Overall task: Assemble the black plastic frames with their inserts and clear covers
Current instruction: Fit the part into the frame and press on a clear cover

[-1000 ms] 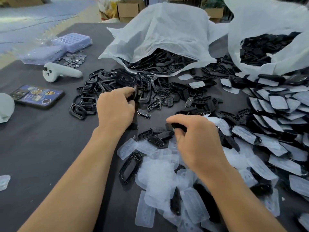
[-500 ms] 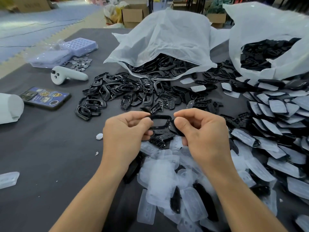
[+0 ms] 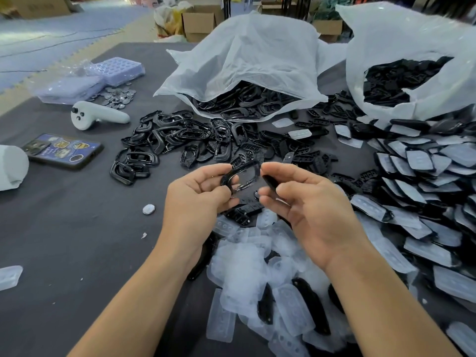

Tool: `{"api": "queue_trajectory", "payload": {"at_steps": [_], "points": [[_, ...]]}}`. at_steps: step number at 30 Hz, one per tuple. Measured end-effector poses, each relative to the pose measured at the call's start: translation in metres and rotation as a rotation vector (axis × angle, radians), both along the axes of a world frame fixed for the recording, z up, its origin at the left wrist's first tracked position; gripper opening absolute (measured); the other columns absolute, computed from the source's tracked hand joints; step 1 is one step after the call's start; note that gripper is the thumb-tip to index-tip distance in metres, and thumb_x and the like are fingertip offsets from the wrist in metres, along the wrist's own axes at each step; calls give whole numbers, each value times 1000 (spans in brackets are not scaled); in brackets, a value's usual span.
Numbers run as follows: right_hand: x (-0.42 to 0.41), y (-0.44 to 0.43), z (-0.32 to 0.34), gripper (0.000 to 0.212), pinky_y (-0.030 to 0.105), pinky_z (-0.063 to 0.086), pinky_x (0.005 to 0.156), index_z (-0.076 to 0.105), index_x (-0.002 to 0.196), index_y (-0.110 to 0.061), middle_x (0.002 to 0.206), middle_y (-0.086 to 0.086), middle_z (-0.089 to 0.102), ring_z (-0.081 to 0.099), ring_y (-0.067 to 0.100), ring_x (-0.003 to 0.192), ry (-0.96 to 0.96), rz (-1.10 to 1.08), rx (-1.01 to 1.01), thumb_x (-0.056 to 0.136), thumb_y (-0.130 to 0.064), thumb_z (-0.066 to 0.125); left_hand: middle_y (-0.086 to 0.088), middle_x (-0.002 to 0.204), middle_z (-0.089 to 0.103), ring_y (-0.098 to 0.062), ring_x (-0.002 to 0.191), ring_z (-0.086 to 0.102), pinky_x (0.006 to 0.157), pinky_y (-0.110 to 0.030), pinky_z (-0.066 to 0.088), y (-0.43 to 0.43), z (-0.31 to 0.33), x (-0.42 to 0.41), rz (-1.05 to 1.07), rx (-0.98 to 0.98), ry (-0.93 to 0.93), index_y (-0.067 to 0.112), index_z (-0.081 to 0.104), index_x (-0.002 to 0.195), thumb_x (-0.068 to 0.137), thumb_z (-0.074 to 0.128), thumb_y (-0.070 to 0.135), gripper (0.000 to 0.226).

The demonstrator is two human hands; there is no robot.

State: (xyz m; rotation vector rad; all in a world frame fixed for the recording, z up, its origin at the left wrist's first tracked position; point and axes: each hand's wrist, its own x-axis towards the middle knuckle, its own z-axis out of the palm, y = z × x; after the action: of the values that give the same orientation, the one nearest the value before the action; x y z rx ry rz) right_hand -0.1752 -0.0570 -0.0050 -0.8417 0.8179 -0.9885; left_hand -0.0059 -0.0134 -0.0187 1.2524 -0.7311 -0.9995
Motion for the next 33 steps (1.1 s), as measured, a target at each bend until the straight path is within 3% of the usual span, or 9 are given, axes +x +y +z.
{"api": "queue_trajectory", "payload": {"at_steps": [4,8,11,16,19,25,27,30,33], "points": [[-2,0,-1,55,33,61,91,75,113,-4,100,12,77,74,22,95,18,14,-61,84,31,44,-5,82,79,-17,93,79,67,-24,62,0,-2,1,7,-7,11,11,73,110,95,62,-15,31],[0,2,-1,57,27,62,77,74,116,-12,105,12,78,77,22,93,101,-17,-95,86,30,50,-11,90,81,-21,88,80,65,-24,62,0,-2,0,25,0,8,13,72,111,96,62,-13,32],[1,2,1,53,24,61,68,72,118,-18,95,14,79,78,23,82,141,-26,-85,89,23,55,-19,95,79,-24,86,80,65,-25,62,-1,-2,1,58,4,8,14,72,110,95,64,-12,32],[-1,3,4,26,25,59,55,63,103,-3,80,15,77,74,22,63,166,-54,-89,89,19,59,-14,87,75,-24,83,80,64,-25,62,-1,-3,1,86,20,3,13,71,114,93,65,-13,34],[-1,5,6,21,25,55,48,57,96,-3,77,18,76,67,21,52,176,-36,-100,89,17,60,-17,90,78,-23,83,80,65,-25,62,-1,-3,0,79,28,-8,14,70,113,93,66,-13,34],[-3,3,6,31,23,36,43,76,70,-20,64,12,68,47,15,45,264,-107,-193,80,9,72,-9,80,77,-25,81,80,67,-27,63,0,-3,0,77,40,-15,15,69,112,93,66,-12,32],[-2,3,5,30,20,37,45,79,71,-22,56,3,61,46,11,46,292,-129,-219,79,7,76,-10,82,79,-25,81,80,67,-26,63,0,-2,1,71,40,-18,14,69,112,93,67,-11,31],[-2,3,4,29,18,42,49,82,75,-23,58,-2,69,52,9,50,369,-119,-295,79,5,78,-9,84,80,-23,79,80,68,-27,63,1,-2,1,47,42,-70,15,71,108,94,67,-10,29],[-1,6,2,28,16,45,50,83,77,-32,65,-7,74,58,7,51,617,-157,-433,81,-4,79,-3,84,81,-20,81,80,79,-38,65,2,-4,-2,31,59,-238,24,74,105,92,68,-7,34]]}}
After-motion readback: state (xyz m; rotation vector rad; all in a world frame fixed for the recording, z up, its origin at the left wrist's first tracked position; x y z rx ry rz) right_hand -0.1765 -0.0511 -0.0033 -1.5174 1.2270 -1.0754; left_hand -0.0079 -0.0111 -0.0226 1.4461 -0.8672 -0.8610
